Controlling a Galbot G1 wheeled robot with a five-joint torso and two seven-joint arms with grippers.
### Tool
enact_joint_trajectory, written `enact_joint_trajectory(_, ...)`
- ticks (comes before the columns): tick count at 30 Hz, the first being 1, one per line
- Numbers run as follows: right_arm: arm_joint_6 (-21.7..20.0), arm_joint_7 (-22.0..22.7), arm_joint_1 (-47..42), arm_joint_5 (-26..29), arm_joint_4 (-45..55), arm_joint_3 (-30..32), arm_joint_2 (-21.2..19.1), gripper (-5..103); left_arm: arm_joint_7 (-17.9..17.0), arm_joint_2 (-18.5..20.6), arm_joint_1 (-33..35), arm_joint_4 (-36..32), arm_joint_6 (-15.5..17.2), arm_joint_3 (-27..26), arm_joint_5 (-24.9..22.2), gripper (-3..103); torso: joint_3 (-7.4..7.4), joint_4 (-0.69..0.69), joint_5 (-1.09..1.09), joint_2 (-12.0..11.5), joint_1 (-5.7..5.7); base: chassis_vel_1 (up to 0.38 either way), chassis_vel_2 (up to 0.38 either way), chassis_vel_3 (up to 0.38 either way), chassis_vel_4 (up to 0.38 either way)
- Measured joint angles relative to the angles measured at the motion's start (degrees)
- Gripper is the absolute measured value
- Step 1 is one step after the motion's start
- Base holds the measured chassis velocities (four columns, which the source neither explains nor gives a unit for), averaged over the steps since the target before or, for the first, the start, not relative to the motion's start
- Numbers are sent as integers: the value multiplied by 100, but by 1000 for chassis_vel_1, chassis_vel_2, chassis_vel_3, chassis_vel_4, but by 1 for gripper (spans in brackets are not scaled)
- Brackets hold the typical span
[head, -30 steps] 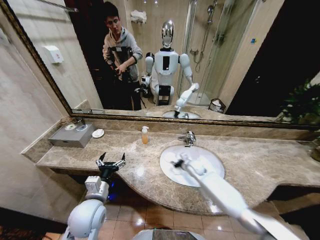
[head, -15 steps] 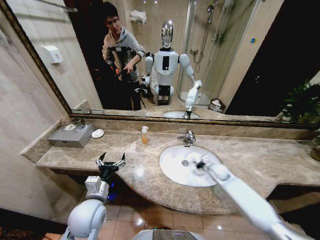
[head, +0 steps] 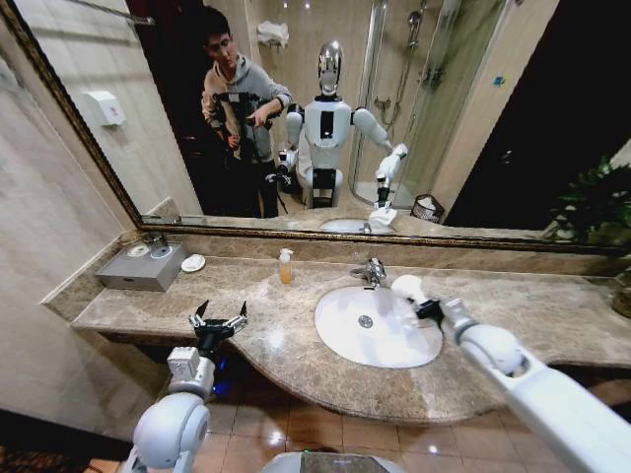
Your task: Pick up the towel from the sink counter and wipe the mirror surface.
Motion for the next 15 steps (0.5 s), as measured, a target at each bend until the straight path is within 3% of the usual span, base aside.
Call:
enact_joint_trajectory(4,-2,-134,105,-105,-497,164,-98,19,0,-1,-1,0,0,0,0,100,0,1,0,0,0,0,0,0,0)
enact_joint_trajectory(6,-25,-75,168,124,-799,213,-122,19,0,0,0,0,0,0,0,100,1,1,0,0,1,0,0,0,0)
enact_joint_trajectory(15,46,66,328,431,-1787,468,254,19,0,0,0,0,0,0,0,100,1,1,0,0,1,0,0,0,0)
